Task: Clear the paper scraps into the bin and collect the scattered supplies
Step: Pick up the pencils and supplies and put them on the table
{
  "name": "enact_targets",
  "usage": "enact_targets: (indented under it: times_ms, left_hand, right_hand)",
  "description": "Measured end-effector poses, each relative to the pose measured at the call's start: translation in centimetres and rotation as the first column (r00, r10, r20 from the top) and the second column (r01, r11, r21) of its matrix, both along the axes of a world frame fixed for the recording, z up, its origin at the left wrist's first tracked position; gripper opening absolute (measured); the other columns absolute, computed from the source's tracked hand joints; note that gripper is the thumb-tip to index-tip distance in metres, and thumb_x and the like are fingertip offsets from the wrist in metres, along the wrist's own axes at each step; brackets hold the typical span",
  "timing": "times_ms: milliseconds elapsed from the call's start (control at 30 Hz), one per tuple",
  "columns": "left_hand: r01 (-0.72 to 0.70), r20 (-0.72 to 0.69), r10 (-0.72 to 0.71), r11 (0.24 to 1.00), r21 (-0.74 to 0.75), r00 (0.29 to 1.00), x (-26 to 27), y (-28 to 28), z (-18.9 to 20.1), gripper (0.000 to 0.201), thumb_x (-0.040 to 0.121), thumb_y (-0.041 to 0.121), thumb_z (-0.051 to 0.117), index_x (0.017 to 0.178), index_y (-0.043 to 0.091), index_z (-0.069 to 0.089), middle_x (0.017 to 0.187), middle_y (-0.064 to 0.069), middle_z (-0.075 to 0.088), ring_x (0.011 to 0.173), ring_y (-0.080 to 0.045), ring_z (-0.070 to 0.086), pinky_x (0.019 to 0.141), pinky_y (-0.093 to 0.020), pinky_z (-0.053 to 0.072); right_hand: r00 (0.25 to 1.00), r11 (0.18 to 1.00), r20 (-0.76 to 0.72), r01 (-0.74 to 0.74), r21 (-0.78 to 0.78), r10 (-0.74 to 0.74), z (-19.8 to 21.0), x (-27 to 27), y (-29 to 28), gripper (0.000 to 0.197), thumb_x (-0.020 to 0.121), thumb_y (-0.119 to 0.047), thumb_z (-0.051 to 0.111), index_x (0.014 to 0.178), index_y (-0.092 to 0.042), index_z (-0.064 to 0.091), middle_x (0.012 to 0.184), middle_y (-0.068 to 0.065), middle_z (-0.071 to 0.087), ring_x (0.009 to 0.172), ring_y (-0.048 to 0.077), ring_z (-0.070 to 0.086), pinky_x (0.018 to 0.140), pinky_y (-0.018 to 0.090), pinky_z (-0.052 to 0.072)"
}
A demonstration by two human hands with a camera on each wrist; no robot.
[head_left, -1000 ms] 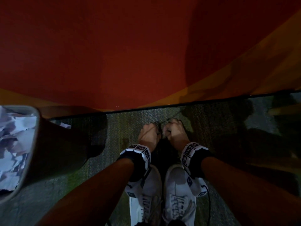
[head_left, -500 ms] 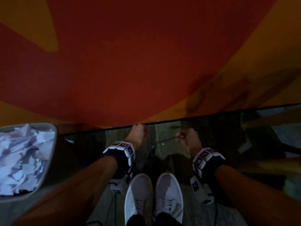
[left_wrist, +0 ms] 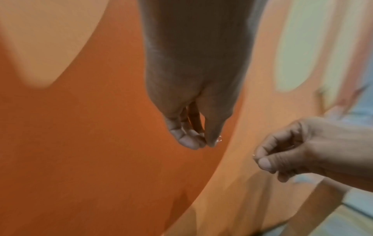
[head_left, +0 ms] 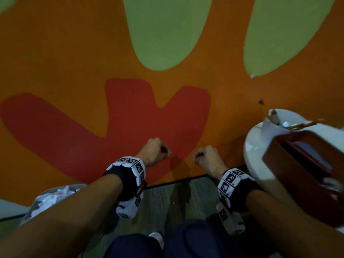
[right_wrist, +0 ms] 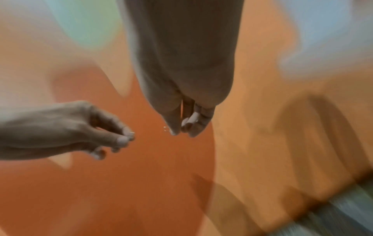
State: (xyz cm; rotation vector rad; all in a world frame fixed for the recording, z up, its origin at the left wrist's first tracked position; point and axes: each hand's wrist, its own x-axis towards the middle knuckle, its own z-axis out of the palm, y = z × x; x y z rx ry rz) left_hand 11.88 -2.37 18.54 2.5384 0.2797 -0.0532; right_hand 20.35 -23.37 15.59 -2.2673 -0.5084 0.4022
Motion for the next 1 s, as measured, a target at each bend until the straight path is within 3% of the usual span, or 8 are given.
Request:
enact_targets:
  times_ms: [67,167,300,400,500,633,800,1000]
  left_hand:
    - [0.032,0.036,-0.033,0.999,0.027,0.999,0.3,-1.8,3.6,0.006,0.086,0.013,0.076,0.087,0.019,0.078,0.081,0.007,0.072,0.072,-0.004,0.061,0.071,-0.023,0.050]
    - [0.131,0.126,-0.139,0.989,0.073,0.982,0.9,-5.6,8.5,0.004,0.085,0.015,0.077,0.084,0.019,0.077,0.071,0.013,0.068,0.060,0.006,0.058,0.063,-0.018,0.045]
    - [0.260,0.187,-0.278,0.959,0.114,0.942,2.3,-11.7,13.0,0.003,0.085,0.019,0.079,0.085,0.016,0.077,0.072,0.010,0.070,0.056,0.006,0.060,0.057,-0.015,0.047]
    - [0.333,0.212,-0.357,0.932,0.141,0.909,3.8,-17.0,15.4,0.006,0.087,0.018,0.077,0.085,0.012,0.077,0.071,0.006,0.071,0.055,0.001,0.062,0.057,-0.023,0.054]
    - [0.419,0.239,-0.449,0.892,0.168,0.861,5.3,-22.0,16.5,0.007,0.088,0.014,0.075,0.089,0.009,0.078,0.076,0.004,0.071,0.054,0.007,0.058,0.063,-0.023,0.053]
    - [0.502,0.205,-0.529,0.847,0.173,0.823,6.6,-26.5,16.3,0.007,0.088,0.008,0.071,0.089,0.006,0.078,0.091,-0.004,0.075,0.072,-0.007,0.065,0.069,-0.022,0.052]
    - [0.538,0.164,-0.568,0.820,0.197,0.806,7.2,-29.4,14.9,0.010,0.085,0.005,0.069,0.087,0.008,0.078,0.088,-0.004,0.075,0.075,-0.011,0.066,0.072,-0.027,0.054]
    - [0.572,0.141,-0.601,0.796,0.199,0.787,8.0,-30.1,13.3,0.015,0.087,0.007,0.068,0.099,0.004,0.077,0.095,-0.010,0.075,0.086,-0.022,0.070,0.080,-0.034,0.057]
  right_hand:
    - [0.997,0.999,0.068,-0.039,0.014,0.038,4.0,-0.3,-1.5,0.024,0.088,-0.006,0.064,0.069,-0.020,0.068,0.077,-0.003,0.068,0.080,0.012,0.064,0.069,0.023,0.050]
    - [0.977,0.999,0.210,-0.047,0.008,0.044,9.8,-1.3,-4.9,0.018,0.087,-0.005,0.065,0.074,-0.015,0.073,0.069,-0.007,0.065,0.070,0.007,0.062,0.057,0.011,0.042]
    - [0.947,1.000,0.322,0.006,-0.026,0.003,15.2,-1.1,-10.7,0.010,0.084,-0.003,0.070,0.082,-0.009,0.078,0.073,0.001,0.069,0.071,0.011,0.065,0.064,0.026,0.053]
    - [0.929,0.993,0.359,0.108,-0.040,-0.086,17.6,-0.7,-16.2,0.007,0.080,-0.006,0.074,0.083,-0.011,0.079,0.076,0.003,0.069,0.076,0.013,0.064,0.068,0.021,0.045]
    - [0.919,0.983,0.370,0.171,-0.065,-0.135,18.3,-0.5,-21.2,0.013,0.076,-0.003,0.072,0.074,-0.014,0.079,0.073,0.005,0.072,0.070,0.014,0.064,0.066,0.020,0.042]
    - [0.919,0.969,0.361,0.216,-0.120,-0.160,18.0,-0.5,-25.0,0.018,0.074,0.003,0.067,0.066,-0.010,0.076,0.063,0.005,0.069,0.055,0.008,0.057,0.051,0.018,0.041]
    - [0.922,0.952,0.342,0.250,-0.176,-0.179,16.7,-0.2,-26.7,0.019,0.075,-0.001,0.061,0.070,-0.007,0.077,0.074,0.013,0.074,0.074,0.025,0.068,0.068,0.032,0.055]
    - [0.976,0.927,0.207,0.138,-0.349,-0.068,14.3,0.8,-27.0,0.014,0.071,-0.002,0.066,0.067,-0.011,0.076,0.070,0.009,0.073,0.067,0.021,0.070,0.069,0.043,0.061]
